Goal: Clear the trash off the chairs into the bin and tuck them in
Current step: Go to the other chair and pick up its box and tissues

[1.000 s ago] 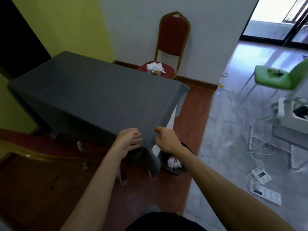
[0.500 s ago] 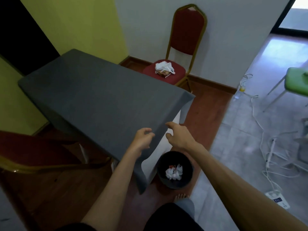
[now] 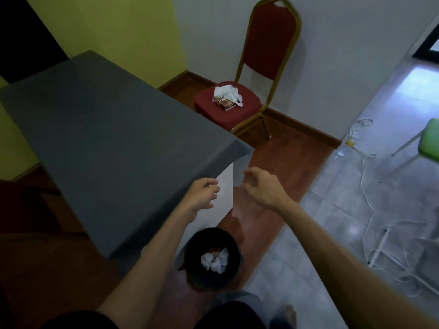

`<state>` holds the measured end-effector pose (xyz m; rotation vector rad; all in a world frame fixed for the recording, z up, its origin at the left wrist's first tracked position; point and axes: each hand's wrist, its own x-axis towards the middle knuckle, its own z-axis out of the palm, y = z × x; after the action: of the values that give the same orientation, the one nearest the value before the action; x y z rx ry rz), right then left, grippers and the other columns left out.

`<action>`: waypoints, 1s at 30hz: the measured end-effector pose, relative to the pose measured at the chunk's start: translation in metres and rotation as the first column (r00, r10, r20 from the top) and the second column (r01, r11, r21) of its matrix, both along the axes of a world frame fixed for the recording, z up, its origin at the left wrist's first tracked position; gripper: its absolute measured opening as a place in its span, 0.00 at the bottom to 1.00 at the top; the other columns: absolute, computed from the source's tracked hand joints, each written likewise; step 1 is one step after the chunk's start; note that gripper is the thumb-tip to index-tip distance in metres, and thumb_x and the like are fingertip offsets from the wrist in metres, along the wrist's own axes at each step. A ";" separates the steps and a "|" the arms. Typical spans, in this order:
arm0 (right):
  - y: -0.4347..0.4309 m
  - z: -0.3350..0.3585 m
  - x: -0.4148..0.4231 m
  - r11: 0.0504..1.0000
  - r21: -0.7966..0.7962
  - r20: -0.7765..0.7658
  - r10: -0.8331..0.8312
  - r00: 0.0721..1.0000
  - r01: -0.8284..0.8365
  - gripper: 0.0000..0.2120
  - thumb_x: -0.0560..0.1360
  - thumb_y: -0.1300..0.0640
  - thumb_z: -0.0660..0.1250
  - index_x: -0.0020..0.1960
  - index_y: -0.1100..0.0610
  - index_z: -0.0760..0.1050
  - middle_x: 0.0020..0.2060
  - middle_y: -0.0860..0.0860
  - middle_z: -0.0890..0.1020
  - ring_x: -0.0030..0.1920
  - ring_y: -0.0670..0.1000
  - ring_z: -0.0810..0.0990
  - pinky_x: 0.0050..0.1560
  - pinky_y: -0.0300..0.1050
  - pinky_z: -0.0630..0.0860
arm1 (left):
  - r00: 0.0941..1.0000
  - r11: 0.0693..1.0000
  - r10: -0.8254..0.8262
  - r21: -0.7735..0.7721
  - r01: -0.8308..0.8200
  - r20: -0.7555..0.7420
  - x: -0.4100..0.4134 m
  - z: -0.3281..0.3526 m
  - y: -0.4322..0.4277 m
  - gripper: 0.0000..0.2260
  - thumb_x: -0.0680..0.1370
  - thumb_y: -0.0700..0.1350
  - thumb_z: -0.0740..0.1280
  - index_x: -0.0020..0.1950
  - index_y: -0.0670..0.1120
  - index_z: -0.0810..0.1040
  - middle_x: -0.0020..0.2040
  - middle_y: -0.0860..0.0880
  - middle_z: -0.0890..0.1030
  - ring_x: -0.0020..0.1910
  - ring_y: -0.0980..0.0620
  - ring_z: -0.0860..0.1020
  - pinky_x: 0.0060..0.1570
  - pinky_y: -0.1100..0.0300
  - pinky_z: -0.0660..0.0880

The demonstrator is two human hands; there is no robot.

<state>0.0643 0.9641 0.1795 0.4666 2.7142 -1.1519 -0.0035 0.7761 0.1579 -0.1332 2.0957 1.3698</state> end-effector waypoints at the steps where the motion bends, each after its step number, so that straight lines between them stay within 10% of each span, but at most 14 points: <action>1: 0.021 -0.011 -0.001 1.000 0.004 -0.005 0.018 1.000 -0.018 0.22 0.78 0.56 0.67 0.72 0.57 0.73 0.68 0.54 0.79 0.65 0.57 0.79 0.66 0.52 0.75 | 1.000 1.000 0.001 0.006 -0.001 -0.007 0.003 -0.011 0.017 0.16 0.79 0.45 0.65 0.67 0.49 0.76 0.59 0.49 0.80 0.56 0.52 0.80 0.52 0.52 0.81; 13: 0.208 -0.088 0.030 0.988 -0.058 0.028 0.143 0.989 -0.141 0.20 0.79 0.54 0.68 0.69 0.57 0.77 0.65 0.54 0.82 0.66 0.54 0.79 0.66 0.47 0.73 | 0.974 0.976 0.201 0.062 -0.208 0.105 0.077 -0.086 0.191 0.12 0.81 0.43 0.65 0.63 0.46 0.79 0.58 0.46 0.80 0.56 0.48 0.81 0.55 0.47 0.82; 30: 0.420 -0.096 -0.149 0.933 0.049 0.123 0.349 0.929 -0.357 0.18 0.80 0.54 0.67 0.69 0.56 0.77 0.65 0.53 0.82 0.64 0.52 0.80 0.62 0.43 0.74 | 0.840 0.826 0.529 0.152 -0.542 0.121 -0.078 -0.123 0.345 0.09 0.81 0.41 0.64 0.60 0.47 0.79 0.59 0.45 0.81 0.54 0.48 0.81 0.52 0.49 0.82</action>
<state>-0.0845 1.3844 0.0833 0.0396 2.6027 -0.9070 -0.0811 1.1211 0.0350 -0.7373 1.9317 1.8401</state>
